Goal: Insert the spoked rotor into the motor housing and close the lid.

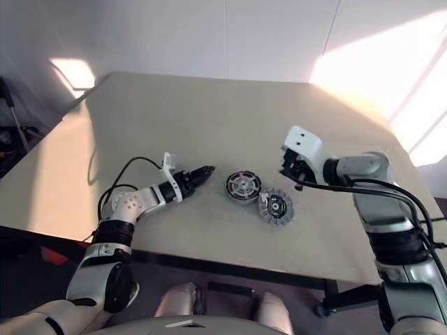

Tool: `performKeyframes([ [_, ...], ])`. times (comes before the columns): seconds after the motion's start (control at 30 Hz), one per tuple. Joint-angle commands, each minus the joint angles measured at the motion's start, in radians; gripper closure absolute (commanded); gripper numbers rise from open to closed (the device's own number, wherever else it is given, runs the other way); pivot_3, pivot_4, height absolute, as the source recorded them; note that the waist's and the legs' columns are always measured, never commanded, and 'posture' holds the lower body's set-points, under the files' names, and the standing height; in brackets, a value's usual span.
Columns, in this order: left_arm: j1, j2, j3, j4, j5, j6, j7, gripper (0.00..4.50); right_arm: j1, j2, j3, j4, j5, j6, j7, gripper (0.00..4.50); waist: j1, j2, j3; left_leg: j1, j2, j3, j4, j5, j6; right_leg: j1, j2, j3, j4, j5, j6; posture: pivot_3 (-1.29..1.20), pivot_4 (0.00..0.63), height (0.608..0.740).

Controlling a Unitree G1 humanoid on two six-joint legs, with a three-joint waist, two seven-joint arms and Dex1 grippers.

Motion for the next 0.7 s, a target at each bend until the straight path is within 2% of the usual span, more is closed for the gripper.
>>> performKeyframes([
  [0.03,-0.019,0.0,-0.032,0.046,0.03,0.006,-0.022,1.03,0.022,0.0,-0.208,-0.202,0.167,0.364,0.011,3.69,0.003,0.002,-0.001,0.001,0.0,0.0,0.0,0.0,0.0,0.0,0.0,0.0,0.0,0.0,0.0,0.0,0.0,0.74],
  [0.13,-0.042,-0.004,-0.043,0.072,0.043,0.005,-0.04,1.03,0.071,0.029,-0.344,-0.271,0.285,0.53,0.027,3.13,0.017,0.002,-0.001,0.008,0.0,0.0,-0.003,0.001,-0.005,0.005,0.0,0.0,-0.002,-0.005,0.008,0.0,0.0,0.74],
  [0.27,-0.063,-0.002,-0.055,0.1,0.058,0.002,-0.059,1.03,0.209,0.09,-0.463,-0.316,0.472,0.553,-0.004,1.78,0.043,0.002,-0.002,0.014,-0.001,0.0,-0.009,0.002,-0.008,0.011,0.001,0.0,-0.01,-0.005,0.009,0.0,0.0,0.74],
  [0.37,-0.073,0.002,-0.056,0.111,0.065,0.002,-0.067,1.03,0.306,0.147,-0.484,-0.32,0.596,0.553,-0.095,0.77,0.046,0.003,-0.002,0.014,-0.002,0.0,-0.011,0.003,-0.008,0.01,0.0,0.0,-0.01,-0.005,0.01,0.0,0.0,0.74],
  [0.5,-0.071,0.015,-0.051,0.102,0.07,0.017,-0.071,1.03,0.403,0.201,-0.449,-0.275,0.696,0.553,-0.244,0.77,0.046,0.004,-0.003,0.014,-0.003,0.0,-0.017,0.006,-0.013,0.009,0.0,0.0,-0.011,-0.006,0.01,0.0,0.0,0.74],
  [0.7,-0.044,0.042,-0.041,0.06,0.068,0.051,-0.061,1.03,0.481,0.186,-0.374,-0.198,0.715,0.553,-0.38,0.77,0.04,0.004,-0.004,0.017,-0.005,-0.001,-0.026,0.007,-0.016,0.01,0.0,0.0,-0.017,-0.006,0.011,0.0,0.0,0.74],
])
